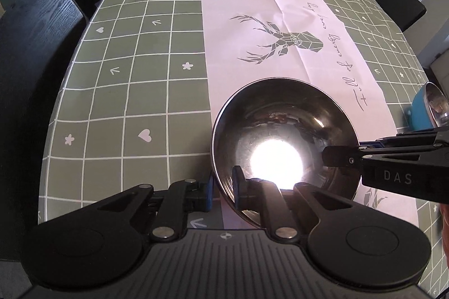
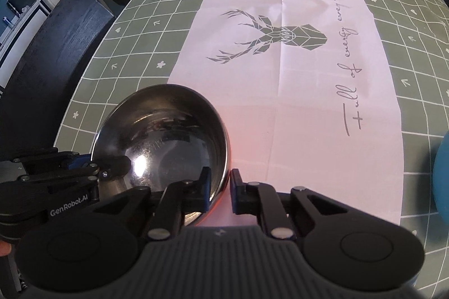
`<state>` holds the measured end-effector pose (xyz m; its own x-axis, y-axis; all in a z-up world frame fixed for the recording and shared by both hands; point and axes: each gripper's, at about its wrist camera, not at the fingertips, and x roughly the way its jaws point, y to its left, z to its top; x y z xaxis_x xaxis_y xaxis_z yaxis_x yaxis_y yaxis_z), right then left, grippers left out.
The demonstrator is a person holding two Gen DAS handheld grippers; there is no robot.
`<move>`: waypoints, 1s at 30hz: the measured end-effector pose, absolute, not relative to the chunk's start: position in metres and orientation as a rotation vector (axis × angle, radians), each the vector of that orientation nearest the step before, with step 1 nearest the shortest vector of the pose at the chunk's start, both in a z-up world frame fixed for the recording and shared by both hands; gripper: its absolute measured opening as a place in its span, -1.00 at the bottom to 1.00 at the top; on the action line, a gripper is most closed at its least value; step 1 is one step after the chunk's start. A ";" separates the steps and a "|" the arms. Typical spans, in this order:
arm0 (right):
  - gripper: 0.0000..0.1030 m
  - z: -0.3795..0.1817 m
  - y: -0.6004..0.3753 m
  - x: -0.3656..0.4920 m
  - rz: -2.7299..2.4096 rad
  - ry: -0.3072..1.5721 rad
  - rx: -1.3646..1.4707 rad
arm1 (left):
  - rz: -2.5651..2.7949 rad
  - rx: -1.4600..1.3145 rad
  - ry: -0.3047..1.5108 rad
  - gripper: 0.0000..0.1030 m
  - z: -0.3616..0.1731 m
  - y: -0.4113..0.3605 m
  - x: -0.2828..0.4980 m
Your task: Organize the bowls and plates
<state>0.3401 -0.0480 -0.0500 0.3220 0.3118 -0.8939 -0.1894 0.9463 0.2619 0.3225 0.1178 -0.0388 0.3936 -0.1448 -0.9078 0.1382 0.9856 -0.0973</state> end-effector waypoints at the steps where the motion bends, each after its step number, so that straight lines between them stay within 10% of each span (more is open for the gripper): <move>1: -0.78 -0.049 -0.050 0.340 0.333 1.201 0.125 | -0.182 -0.014 1.154 -0.71 -0.036 0.119 0.321; 30: -0.85 0.053 -0.145 0.206 0.321 1.027 0.020 | -0.312 0.056 1.037 -0.69 0.067 0.024 0.201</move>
